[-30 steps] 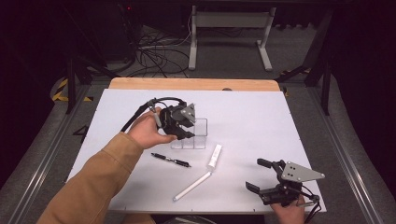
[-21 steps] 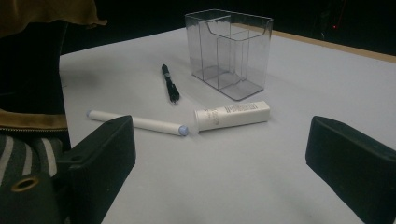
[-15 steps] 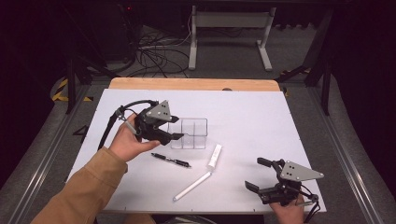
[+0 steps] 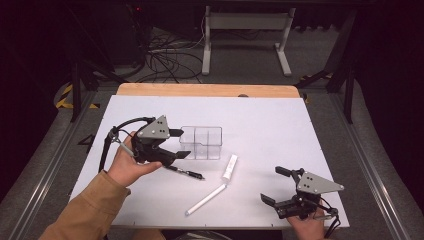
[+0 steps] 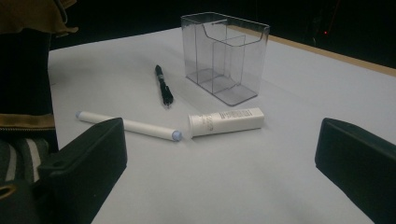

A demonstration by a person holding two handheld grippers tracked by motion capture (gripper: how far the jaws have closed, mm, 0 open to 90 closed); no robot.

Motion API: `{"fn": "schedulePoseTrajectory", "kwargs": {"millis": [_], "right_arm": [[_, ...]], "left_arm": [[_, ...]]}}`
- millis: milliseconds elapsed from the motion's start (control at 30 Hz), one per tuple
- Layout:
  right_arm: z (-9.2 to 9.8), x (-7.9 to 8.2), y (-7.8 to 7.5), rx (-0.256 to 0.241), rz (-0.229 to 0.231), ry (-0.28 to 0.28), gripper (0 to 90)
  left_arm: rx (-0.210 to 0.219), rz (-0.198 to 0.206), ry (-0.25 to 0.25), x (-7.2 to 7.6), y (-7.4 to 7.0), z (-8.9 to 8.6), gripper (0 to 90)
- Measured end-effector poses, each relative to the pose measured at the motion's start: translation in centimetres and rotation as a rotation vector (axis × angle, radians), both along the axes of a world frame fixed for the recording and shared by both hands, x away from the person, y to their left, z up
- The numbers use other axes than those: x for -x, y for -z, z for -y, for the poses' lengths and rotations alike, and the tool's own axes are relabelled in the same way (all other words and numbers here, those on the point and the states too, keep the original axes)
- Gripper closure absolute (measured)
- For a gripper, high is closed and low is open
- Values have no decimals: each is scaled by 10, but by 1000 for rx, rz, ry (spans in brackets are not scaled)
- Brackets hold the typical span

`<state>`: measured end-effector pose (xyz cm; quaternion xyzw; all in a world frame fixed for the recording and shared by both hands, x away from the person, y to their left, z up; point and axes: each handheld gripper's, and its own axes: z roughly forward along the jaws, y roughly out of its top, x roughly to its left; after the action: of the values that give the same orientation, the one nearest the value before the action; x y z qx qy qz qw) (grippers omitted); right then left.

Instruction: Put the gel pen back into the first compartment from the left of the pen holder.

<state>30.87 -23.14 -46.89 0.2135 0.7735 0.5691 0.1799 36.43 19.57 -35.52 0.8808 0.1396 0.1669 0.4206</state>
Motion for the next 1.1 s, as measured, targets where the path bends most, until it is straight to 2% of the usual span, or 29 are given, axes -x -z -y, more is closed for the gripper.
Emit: {"fn": "schedulePoseTrajectory", "kwargs": {"millis": [100,200,267,367,433,500,533,600,733,800,867,967,1033,1100], "right_arm": [[-2,0,-2,0,12,-3,0],[-3,0,-8,1,1,-18,0],[-5,1,-11,4,20,-18,0],[-10,1,-16,12,28,-23,0],[-15,-1,-18,17,26,-29,0],[-18,-3,-20,24,22,-31,0],[-20,-5,-21,25,18,-34,0],[-24,-8,-22,21,2,-46,1],[-29,-12,-22,11,-18,-59,0],[-32,-14,-22,10,-24,-60,0],[-33,-16,-23,8,-37,-59,0],[-36,-17,-24,6,-25,-60,0],[-37,-18,-25,8,-18,-61,1],[-39,-19,-25,12,-21,-66,4]], "left_arm": [[52,8,-5,9,4,-6,357],[103,9,-22,20,10,-15,335],[146,3,-45,28,16,-21,317],[198,-5,-96,37,24,-33,241],[244,-29,-126,42,29,-41,218],[291,-80,-135,46,34,-47,209],[306,-91,-144,49,36,-50,206],[311,-82,-161,55,38,-53,203],[326,-34,-192,68,44,-59,196],[316,1,-208,72,48,-62,196],[315,5,-221,75,54,-65,196],[336,-17,-217,75,57,-72,196],[342,-7,-228,76,58,-76,194],[331,20,-249,78,58,-78,194]]}}
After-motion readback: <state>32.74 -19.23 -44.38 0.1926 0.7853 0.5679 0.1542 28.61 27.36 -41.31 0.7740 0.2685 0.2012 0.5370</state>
